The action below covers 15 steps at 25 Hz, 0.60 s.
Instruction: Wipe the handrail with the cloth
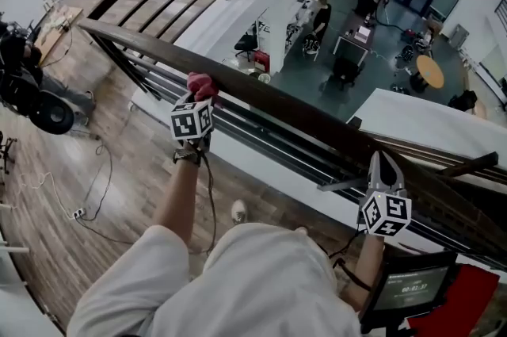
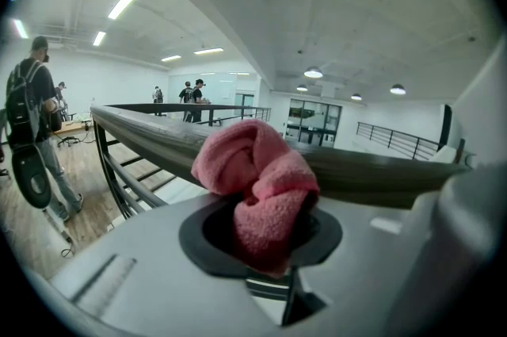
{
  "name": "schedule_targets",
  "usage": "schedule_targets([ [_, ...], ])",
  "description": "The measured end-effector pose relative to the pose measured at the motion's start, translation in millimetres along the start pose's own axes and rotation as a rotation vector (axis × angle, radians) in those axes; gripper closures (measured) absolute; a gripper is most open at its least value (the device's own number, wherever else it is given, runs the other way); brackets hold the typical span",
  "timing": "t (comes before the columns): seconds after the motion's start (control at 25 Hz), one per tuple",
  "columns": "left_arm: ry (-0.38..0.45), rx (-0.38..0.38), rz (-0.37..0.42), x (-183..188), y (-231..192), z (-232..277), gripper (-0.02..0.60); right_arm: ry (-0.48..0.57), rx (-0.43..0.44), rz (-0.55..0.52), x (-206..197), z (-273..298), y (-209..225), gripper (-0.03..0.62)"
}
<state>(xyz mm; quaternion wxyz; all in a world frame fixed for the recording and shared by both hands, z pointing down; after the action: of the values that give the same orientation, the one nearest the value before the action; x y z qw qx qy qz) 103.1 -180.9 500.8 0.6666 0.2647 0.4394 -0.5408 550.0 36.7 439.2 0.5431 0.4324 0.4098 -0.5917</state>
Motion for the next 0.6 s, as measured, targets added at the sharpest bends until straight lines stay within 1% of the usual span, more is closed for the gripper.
schedule_targets([
  [0.08, 0.002, 0.001, 0.002, -1, 0, -1, 0.488, -0.001, 0.006, -0.013, 0, 1, -5, 0.592],
  [0.2, 0.004, 0.009, -0.001, -2, -4, -2, 0.488, -0.006, 0.015, -0.005, 2, 4, -10, 0.592],
  [0.36, 0.001, 0.014, 0.005, -2, 8, -3, 0.488, -0.019, 0.02, 0.006, 2, 3, -4, 0.592],
  [0.6, -0.004, 0.007, 0.013, -5, 13, -4, 0.488, -0.016, 0.041, 0.008, 2, 6, -11, 0.592],
])
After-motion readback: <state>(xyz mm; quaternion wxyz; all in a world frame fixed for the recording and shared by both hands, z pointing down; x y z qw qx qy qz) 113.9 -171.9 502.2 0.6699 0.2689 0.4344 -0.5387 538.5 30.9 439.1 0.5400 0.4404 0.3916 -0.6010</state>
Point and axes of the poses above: the fingertips, and each gripper's own axes: z forward along the fingers, y to its right, x out of its top, the point moved 2 cm from there along -z, backward along the fingers, and after that the axes turned 2 degrees about -y, right-handed, at the moved point
